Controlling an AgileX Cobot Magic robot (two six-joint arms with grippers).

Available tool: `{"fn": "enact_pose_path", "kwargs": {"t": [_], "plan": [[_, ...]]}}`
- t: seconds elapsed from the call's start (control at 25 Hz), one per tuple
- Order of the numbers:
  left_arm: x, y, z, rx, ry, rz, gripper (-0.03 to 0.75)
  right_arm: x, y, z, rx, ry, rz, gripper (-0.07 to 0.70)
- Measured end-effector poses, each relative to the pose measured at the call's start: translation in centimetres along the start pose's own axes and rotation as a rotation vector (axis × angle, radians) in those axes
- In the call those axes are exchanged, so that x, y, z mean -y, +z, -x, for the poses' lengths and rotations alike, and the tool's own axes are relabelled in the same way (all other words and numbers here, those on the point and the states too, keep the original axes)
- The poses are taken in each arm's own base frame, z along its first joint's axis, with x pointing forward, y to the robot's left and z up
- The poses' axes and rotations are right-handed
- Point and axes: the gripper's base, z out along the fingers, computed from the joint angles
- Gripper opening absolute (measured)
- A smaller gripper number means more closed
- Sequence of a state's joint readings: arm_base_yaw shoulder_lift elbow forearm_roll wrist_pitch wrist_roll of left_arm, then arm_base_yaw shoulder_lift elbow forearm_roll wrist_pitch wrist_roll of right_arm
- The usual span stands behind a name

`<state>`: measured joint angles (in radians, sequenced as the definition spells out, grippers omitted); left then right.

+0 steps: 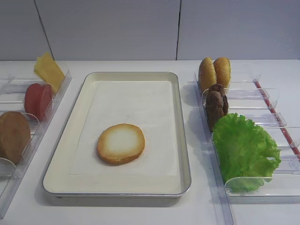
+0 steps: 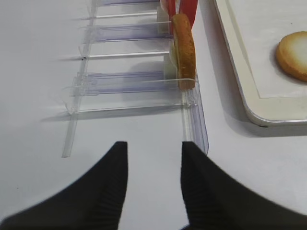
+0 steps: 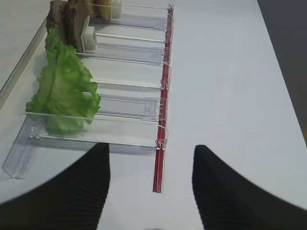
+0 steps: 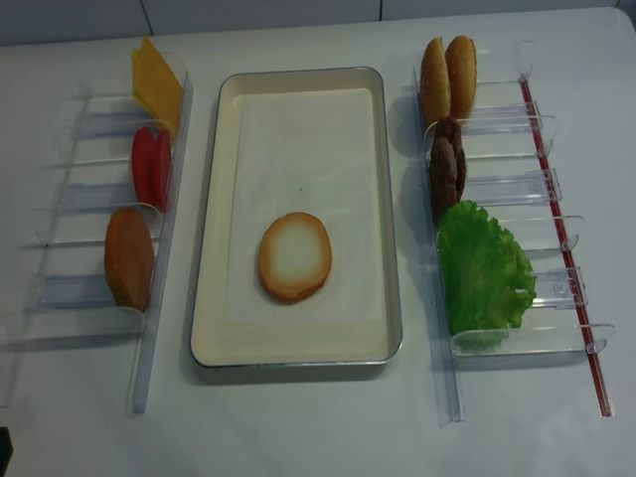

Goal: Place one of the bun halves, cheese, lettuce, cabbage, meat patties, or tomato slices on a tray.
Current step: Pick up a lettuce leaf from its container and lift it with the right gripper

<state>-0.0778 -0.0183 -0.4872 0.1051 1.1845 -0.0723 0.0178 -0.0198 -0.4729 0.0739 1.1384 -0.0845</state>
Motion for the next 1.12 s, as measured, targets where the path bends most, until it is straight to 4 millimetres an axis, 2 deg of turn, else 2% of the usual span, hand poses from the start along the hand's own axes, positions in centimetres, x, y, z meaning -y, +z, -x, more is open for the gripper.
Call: {"fn": "enact_pose_path", "kwargs": {"t": [0.44, 0.64, 1.0, 1.12], "plan": [[0.0, 0.0, 0.0, 0.000, 0.000, 0.000, 0.262, 0.0, 0.0, 0.0, 0.000, -0.001, 0.002, 0.389], [0.0, 0.0, 0.0, 0.000, 0.000, 0.000, 0.259, -0.6, 0.2, 0.3, -0.009, 0.046, 0.071, 0.389], [0.0, 0.0, 0.0, 0.000, 0.000, 0.000, 0.259, -0.6, 3.1, 2.0, -0.219, 0.199, 0.094, 0.389], [0.0, 0.0, 0.0, 0.000, 0.000, 0.000, 0.259, -1.1, 4.4, 2.8, -0.277, 0.259, 0.152, 0.389]]}}
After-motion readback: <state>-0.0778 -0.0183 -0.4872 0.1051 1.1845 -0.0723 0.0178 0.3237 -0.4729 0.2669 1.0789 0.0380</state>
